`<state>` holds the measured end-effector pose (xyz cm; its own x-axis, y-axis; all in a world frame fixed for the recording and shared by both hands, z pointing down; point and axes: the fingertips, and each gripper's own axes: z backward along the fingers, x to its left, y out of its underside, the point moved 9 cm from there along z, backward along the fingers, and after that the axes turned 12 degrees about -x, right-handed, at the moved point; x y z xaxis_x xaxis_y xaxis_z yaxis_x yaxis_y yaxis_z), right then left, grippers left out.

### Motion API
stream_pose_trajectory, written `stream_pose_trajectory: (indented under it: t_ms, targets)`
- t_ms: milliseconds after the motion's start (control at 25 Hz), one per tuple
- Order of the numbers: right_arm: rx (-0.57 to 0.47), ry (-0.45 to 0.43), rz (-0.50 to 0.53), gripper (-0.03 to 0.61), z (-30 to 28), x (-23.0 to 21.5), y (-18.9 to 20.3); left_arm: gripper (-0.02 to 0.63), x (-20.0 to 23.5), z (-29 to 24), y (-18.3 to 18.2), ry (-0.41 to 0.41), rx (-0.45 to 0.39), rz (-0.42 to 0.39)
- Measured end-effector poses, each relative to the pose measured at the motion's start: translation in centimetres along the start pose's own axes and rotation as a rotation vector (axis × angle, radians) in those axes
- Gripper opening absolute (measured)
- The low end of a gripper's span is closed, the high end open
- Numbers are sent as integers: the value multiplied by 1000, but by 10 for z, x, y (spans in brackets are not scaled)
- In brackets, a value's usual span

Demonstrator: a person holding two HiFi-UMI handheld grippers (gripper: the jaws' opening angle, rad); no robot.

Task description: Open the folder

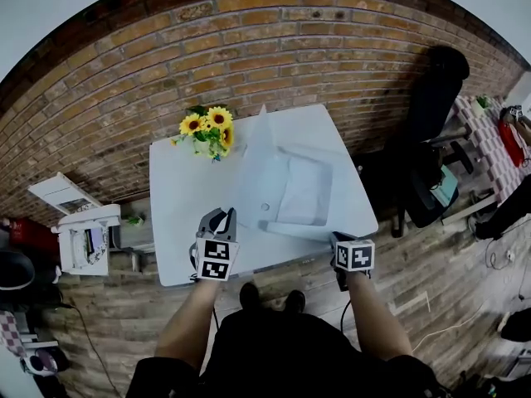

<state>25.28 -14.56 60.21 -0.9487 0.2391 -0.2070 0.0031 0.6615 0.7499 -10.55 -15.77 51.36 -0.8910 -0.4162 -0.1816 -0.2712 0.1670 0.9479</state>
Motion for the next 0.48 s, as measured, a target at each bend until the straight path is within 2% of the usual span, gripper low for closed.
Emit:
stream_pose_trajectory:
  t_ms: [360, 480]
  targets:
    - [11, -6, -61, 21, 5, 2, 2, 31, 32, -3, 31, -40, 56, 66]
    - [-27, -12, -84, 18, 11, 0, -4, 31, 36, -7, 34, -45, 65, 80]
